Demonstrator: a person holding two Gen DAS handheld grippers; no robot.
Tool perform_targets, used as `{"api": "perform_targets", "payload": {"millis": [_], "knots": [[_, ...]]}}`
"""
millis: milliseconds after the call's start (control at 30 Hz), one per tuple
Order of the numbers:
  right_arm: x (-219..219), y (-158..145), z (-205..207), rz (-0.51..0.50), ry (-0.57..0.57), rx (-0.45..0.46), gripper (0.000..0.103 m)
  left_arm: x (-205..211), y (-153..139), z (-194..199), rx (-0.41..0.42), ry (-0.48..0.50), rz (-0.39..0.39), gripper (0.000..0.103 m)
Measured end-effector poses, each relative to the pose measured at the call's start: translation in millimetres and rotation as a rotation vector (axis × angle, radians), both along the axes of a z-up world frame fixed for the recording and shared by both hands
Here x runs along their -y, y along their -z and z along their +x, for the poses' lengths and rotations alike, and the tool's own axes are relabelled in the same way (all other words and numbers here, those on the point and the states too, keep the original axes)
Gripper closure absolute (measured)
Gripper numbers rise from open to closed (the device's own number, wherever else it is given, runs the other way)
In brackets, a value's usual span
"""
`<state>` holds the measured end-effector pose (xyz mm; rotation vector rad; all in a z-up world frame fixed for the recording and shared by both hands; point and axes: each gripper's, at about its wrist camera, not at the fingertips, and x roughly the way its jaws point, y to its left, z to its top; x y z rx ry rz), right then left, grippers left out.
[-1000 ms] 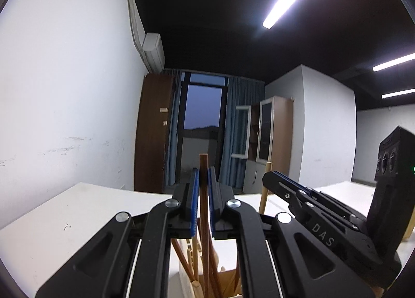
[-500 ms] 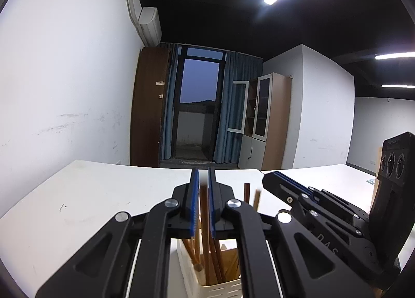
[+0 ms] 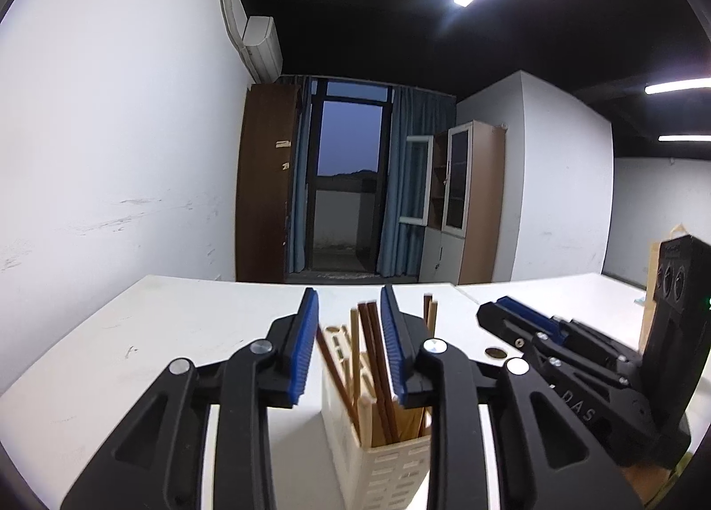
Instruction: Organize utensils
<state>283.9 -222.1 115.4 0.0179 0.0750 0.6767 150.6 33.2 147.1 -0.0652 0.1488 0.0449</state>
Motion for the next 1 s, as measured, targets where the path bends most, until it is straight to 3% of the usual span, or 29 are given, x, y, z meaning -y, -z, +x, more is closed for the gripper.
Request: {"api": "perform_targets", "payload": {"millis": [300,433,667,1000], "knots": [[14,14,-29,-0.066,0.022,-0.021,0.065,10,16,-32,-0.074,0.001,0.030,0.053],[24,34,-43,-0.083,0.035,-0.072,0.063,14,37,-46,-0.118,0.014,0.030,0.051],[31,67,-59,-0.117,0.034,-0.118,0.056,13,69,-57,-0.164,0.035,0.032,0.037],[38,101,-60,-0.179,0.060,-0.188,0.048,-4,109,-48,-0.271,0.044,-0.018,0.032]]}}
